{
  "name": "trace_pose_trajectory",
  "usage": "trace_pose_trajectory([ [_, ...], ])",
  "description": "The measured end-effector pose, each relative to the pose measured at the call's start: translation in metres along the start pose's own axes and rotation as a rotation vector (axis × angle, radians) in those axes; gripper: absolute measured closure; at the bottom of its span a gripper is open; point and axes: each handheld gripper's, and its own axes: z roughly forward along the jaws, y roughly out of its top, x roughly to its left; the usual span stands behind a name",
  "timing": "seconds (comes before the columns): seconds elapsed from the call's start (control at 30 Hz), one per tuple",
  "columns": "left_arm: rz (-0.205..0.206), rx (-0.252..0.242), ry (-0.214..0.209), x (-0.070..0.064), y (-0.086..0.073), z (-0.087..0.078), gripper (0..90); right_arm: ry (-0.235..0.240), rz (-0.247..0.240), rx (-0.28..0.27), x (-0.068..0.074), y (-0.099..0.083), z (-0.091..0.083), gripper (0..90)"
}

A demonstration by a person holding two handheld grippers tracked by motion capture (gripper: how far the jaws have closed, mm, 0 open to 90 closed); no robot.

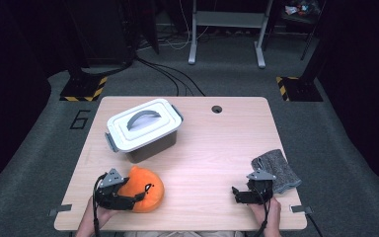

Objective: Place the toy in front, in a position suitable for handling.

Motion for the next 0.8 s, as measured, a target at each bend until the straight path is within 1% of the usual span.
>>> trace_pose_trajectory([
  [0.17,0.002,-0.009,0.019,-0.003,-0.002,0.001,38.8,0.000,0.000,-0.003,0.000,0.000,0.000,1.9],
  [0.2,0.012,-0.004,0.026,-0.004,-0.002,0.001,42.4,0.000,0.000,-0.003,0.000,0.000,0.000,1.9],
  [0.27,0.015,-0.005,0.035,-0.006,-0.002,0.001,48.6,0.001,-0.001,-0.003,-0.001,0.000,0.000,1.9],
  [0.3,0.021,-0.015,0.047,-0.008,-0.002,0.001,53.7,-0.002,0.001,-0.005,0.000,0.000,0.001,1.9],
  [0.33,0.021,-0.015,0.047,-0.008,-0.002,0.001,55.2,-0.002,0.001,-0.005,0.000,0.000,0.001,1.9],
  [0.37,0.028,-0.023,0.057,-0.010,-0.002,0.001,56.9,-0.002,0.001,-0.004,0.000,0.000,0.000,1.9],
  [0.4,0.029,-0.024,0.063,-0.011,-0.002,0.000,58.1,-0.003,0.000,-0.004,0.000,0.000,0.000,1.9],
  [0.43,0.036,-0.042,0.069,-0.013,-0.002,-0.001,58.9,-0.002,0.001,-0.005,0.000,0.000,0.001,1.9],
  [0.57,0.033,-0.057,0.071,-0.015,0.001,-0.003,60.8,0.002,-0.002,-0.002,-0.001,0.000,0.000,1.9],
  [0.6,0.033,-0.064,0.069,-0.018,0.003,-0.004,61.4,0.000,0.001,-0.004,0.000,0.000,0.001,1.9],
  [0.67,0.034,-0.069,0.065,-0.019,0.004,-0.004,61.3,0.003,-0.001,-0.002,-0.001,0.000,0.000,1.9],
  [0.7,0.031,-0.085,0.065,-0.021,0.004,-0.003,61.3,0.004,-0.002,-0.001,-0.001,0.000,0.000,1.9],
  [0.73,0.028,-0.084,0.050,-0.022,0.006,-0.003,61.3,0.004,-0.002,-0.001,-0.001,0.000,0.000,1.9],
  [0.77,0.031,-0.091,0.037,-0.025,0.008,-0.001,61.2,0.004,-0.001,-0.001,-0.001,0.000,0.000,1.9],
  [0.8,0.024,-0.103,0.028,-0.028,0.010,0.001,61.2,0.004,-0.002,-0.001,-0.001,0.000,0.000,1.9],
])
